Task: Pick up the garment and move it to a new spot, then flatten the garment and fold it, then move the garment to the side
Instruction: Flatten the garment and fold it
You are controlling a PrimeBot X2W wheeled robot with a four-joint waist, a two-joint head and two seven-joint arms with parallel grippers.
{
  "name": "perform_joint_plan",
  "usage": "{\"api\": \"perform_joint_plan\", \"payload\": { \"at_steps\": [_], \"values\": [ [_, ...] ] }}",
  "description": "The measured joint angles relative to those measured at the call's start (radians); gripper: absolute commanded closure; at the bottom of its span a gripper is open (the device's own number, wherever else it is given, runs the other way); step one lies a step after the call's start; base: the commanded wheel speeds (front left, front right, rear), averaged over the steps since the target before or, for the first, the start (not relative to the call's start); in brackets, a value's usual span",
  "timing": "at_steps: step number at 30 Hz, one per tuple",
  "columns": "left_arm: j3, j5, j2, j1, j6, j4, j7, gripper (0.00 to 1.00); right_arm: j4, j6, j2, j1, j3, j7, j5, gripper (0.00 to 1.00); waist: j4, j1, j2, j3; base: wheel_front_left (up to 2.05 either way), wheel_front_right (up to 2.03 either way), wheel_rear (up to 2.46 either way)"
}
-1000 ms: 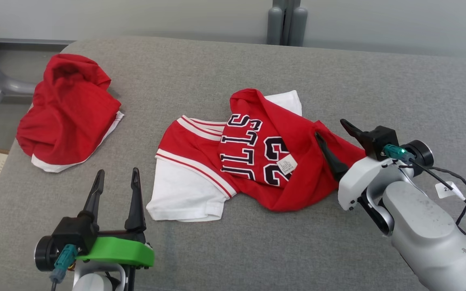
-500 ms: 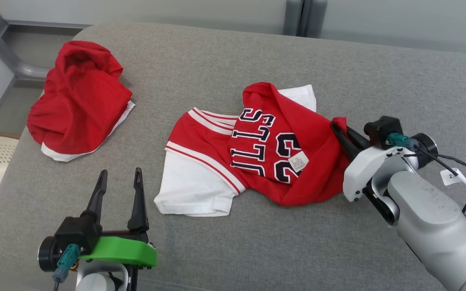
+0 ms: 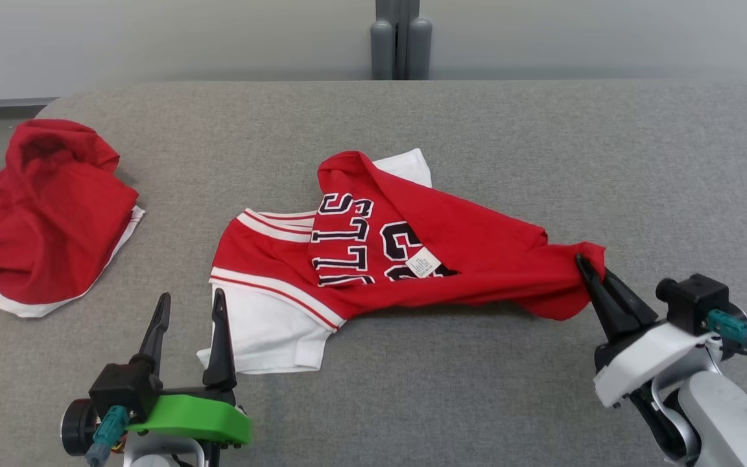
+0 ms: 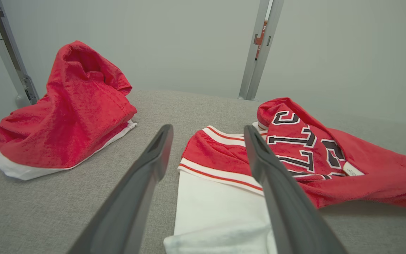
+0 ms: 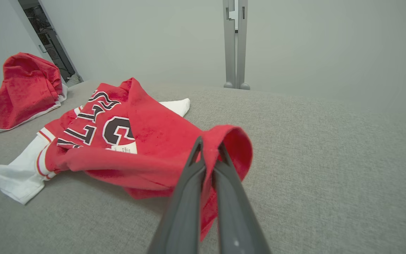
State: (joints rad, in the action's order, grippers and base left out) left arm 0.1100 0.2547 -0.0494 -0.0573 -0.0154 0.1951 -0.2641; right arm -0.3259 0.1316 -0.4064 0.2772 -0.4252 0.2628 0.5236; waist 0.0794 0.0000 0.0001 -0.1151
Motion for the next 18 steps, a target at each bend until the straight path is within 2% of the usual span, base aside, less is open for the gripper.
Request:
{"api": "perform_joint_plan", "payload": {
  "at_steps": [7,8,9,10,18],
  "values": [
    [0.0,0.0,0.0,0.0,0.001,0.007,0.0,0.0,0.072,0.0,0.035,-0.176,0.066,0.0,0.016,1.0,-0.037,0.0,0.0,0.005,0.0,0.0,0.0],
    [-0.001,0.0,0.0,0.001,0.001,0.009,0.0,0.0,0.072,0.0,0.043,-0.193,0.075,0.0,0.019,0.85,-0.039,0.0,0.0,0.006,0.0,0.0,0.0],
    [-0.003,0.0,0.0,0.001,0.0,0.011,0.0,0.0,0.073,0.0,0.047,-0.202,0.081,0.0,0.016,0.31,-0.04,0.0,0.0,0.007,0.0,0.0,0.0],
    [-0.005,0.0,0.0,0.003,-0.001,0.012,0.0,0.0,0.077,0.0,0.055,-0.209,0.093,0.0,0.012,0.0,-0.042,0.0,0.0,0.008,0.0,0.0,0.0],
    [-0.026,-0.011,0.0,0.017,-0.01,0.02,0.0,0.0,0.125,0.0,0.105,-0.232,0.185,0.0,-0.051,0.0,-0.058,0.0,-0.0001,0.028,0.0,0.0,0.0]
  ]
}}
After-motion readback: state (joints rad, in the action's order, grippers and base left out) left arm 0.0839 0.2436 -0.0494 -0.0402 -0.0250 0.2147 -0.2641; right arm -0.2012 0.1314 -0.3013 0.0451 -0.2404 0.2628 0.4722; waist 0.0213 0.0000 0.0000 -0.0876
